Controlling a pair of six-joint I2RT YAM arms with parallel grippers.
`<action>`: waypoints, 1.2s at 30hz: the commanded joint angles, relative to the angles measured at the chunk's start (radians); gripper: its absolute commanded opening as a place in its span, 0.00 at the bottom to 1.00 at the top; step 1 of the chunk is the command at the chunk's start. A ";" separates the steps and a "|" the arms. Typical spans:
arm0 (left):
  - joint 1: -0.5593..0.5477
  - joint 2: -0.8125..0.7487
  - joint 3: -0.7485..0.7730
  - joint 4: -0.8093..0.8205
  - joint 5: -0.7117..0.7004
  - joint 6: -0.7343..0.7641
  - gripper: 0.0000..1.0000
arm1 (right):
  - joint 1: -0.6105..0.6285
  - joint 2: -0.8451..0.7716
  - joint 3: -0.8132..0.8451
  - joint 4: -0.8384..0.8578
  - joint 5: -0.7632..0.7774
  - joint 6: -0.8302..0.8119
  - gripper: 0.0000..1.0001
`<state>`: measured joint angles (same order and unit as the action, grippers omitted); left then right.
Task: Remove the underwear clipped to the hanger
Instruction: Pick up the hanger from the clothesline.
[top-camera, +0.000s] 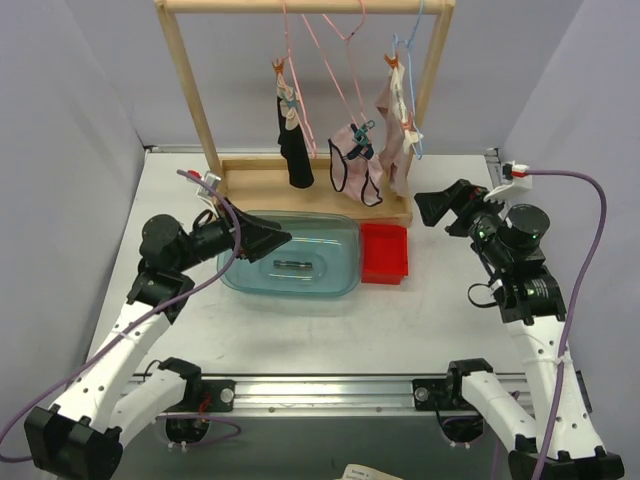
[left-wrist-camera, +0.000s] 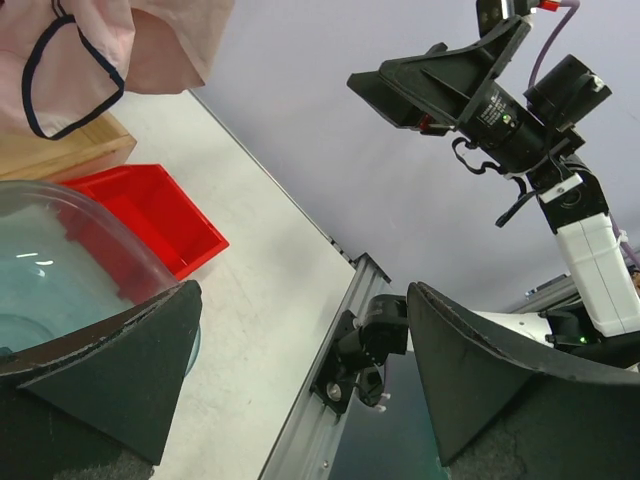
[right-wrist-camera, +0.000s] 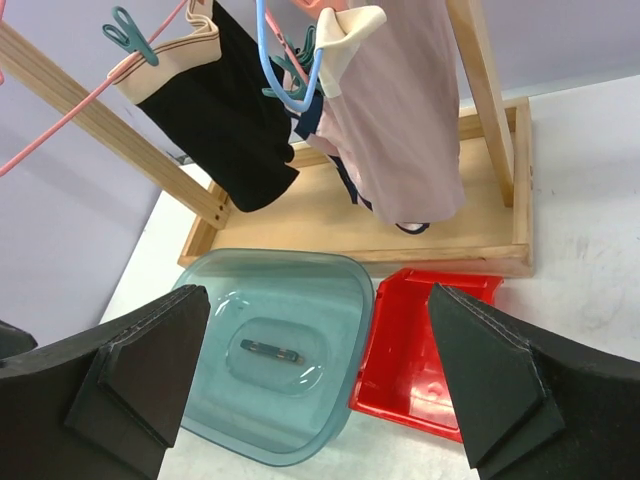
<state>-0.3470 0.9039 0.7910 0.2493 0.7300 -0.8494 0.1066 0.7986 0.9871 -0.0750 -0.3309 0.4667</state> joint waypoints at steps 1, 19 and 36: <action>0.000 -0.056 -0.001 -0.016 -0.026 0.036 0.94 | 0.005 0.027 0.033 0.063 -0.039 -0.013 1.00; -0.003 -0.132 0.022 -0.232 -0.107 0.134 0.94 | 0.613 0.494 0.516 -0.161 1.044 -0.342 1.00; -0.004 -0.208 -0.012 -0.303 -0.115 0.136 0.94 | 0.387 0.467 0.637 -0.239 0.883 -0.281 1.00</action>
<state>-0.3477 0.6960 0.7765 -0.0750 0.6094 -0.7040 0.5442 1.2675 1.5688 -0.2874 0.6472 0.1780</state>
